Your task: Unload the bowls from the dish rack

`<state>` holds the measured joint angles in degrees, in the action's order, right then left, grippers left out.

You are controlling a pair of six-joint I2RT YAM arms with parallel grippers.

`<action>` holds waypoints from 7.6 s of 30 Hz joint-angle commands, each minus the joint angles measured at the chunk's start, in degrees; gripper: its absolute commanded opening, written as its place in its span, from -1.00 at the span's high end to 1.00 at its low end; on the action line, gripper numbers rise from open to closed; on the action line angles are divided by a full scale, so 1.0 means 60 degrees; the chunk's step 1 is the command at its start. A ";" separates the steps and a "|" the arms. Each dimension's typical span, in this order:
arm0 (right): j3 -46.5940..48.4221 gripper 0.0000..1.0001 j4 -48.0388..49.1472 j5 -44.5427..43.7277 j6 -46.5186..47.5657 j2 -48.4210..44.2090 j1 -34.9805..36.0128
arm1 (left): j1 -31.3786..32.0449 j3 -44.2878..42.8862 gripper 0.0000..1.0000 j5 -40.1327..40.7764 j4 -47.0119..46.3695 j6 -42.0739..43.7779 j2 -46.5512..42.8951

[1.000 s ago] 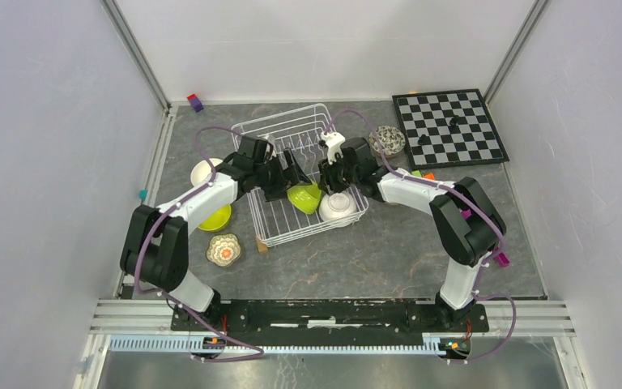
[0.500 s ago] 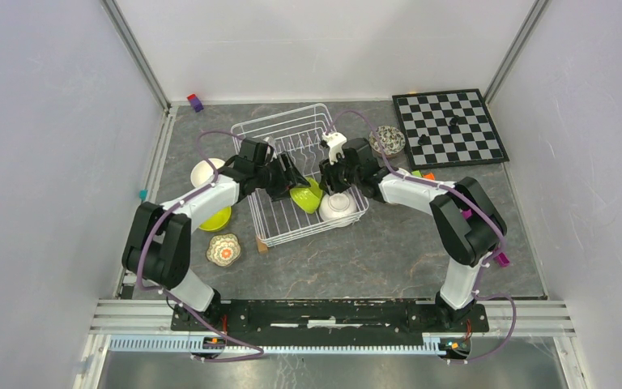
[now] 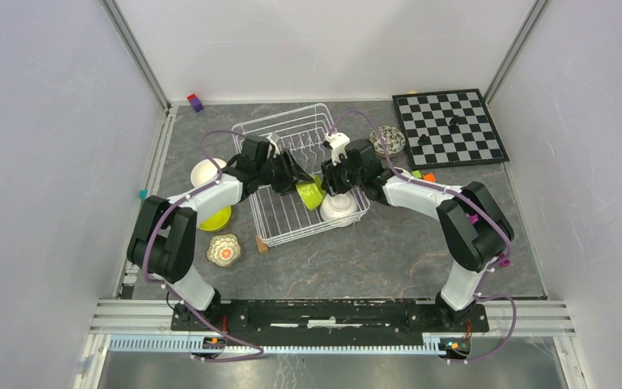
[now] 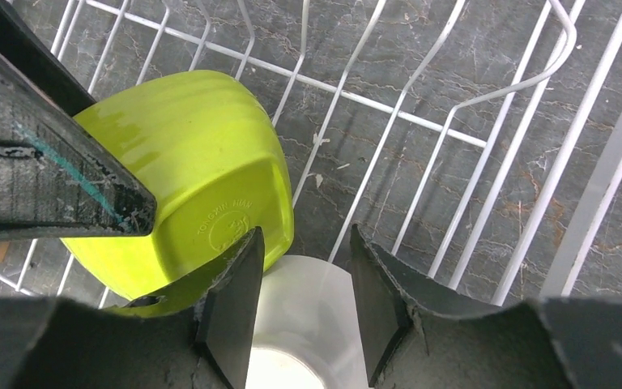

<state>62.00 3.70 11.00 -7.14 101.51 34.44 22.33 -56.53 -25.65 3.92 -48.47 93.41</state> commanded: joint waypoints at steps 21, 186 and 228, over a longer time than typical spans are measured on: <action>-0.0122 -0.18 -0.0124 -0.0208 0.0230 -0.1563 -0.0029 | 0.0105 -0.0470 0.90 -0.1016 -0.1149 -0.0289 -0.0414; 0.0036 0.58 -0.3885 -0.3450 0.1112 -0.2424 0.1363 | 0.2331 -0.1528 -0.62 0.6390 0.5436 0.3259 -0.4024; -0.2700 -0.78 0.0338 -0.7152 0.0987 -0.6301 0.1998 | 0.1728 -0.1897 -0.96 0.2812 0.3650 0.2369 -0.1239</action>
<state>48.86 -1.19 -25.23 -1.17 66.35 46.46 32.49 -64.51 -3.99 29.56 -30.15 82.54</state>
